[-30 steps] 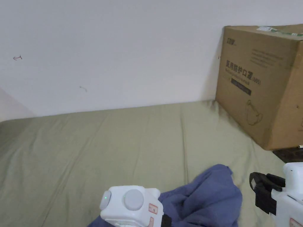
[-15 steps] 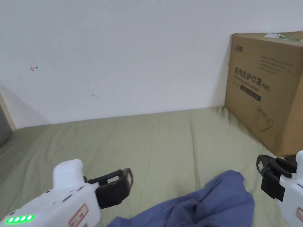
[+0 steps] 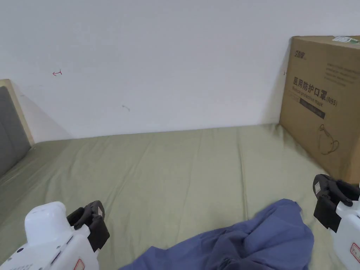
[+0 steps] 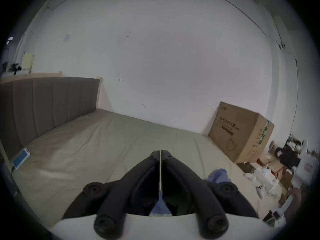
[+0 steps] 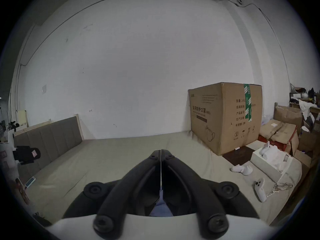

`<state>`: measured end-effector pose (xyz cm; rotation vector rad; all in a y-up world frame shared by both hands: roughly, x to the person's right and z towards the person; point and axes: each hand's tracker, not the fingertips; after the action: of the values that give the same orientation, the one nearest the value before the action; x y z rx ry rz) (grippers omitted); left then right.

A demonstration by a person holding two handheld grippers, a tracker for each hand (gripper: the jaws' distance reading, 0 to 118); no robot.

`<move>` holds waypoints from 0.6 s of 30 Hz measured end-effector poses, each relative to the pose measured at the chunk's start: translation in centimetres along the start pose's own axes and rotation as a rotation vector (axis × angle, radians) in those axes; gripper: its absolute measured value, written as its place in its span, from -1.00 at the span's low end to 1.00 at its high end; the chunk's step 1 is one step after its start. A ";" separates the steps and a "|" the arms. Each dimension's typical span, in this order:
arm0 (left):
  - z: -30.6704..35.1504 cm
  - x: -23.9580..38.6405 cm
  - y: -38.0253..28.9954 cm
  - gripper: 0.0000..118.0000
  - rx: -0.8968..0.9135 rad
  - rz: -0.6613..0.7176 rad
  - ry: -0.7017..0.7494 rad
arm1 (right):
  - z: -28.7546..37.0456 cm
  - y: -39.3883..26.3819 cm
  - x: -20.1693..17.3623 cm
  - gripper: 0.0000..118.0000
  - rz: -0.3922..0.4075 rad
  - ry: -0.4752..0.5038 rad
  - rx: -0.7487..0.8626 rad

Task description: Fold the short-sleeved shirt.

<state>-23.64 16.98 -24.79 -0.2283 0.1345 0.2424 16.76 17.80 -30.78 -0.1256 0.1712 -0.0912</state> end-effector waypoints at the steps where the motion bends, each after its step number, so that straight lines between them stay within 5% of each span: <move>1: -1.1 -0.2 0.3 -0.98 -0.063 -0.006 -0.001 | -0.1 0.0 0.0 -1.00 0.002 0.004 -0.003; 6: -13.6 -3.6 -2.9 -0.98 -0.797 0.107 -0.059 | -1.4 -0.6 0.4 -1.00 0.015 0.020 -0.064; 10: -18.8 -5.9 -8.0 -0.78 -0.883 0.134 0.015 | -2.6 -1.6 1.0 -1.00 0.010 0.028 -0.120; 12: -20.7 -6.4 -9.8 -0.49 -0.885 0.123 0.041 | -3.3 -2.3 1.3 -1.00 0.020 0.021 -0.153; 14: -22.1 -6.6 -11.6 0.83 -0.905 0.114 0.079 | -4.1 -2.8 1.6 -1.00 0.027 0.015 -0.187; 15: -22.4 -6.7 -12.1 0.97 -0.898 0.105 0.102 | -4.4 -3.1 1.7 -1.00 0.027 0.011 -0.201; 18: -23.5 -6.7 -14.2 0.91 -0.933 0.098 0.114 | -5.6 -3.8 2.3 -1.00 0.014 0.001 -0.227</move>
<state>-28.93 -3.56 -43.43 -1.1656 0.1380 0.3793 17.69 13.13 -36.10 -0.3505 0.1832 -0.0580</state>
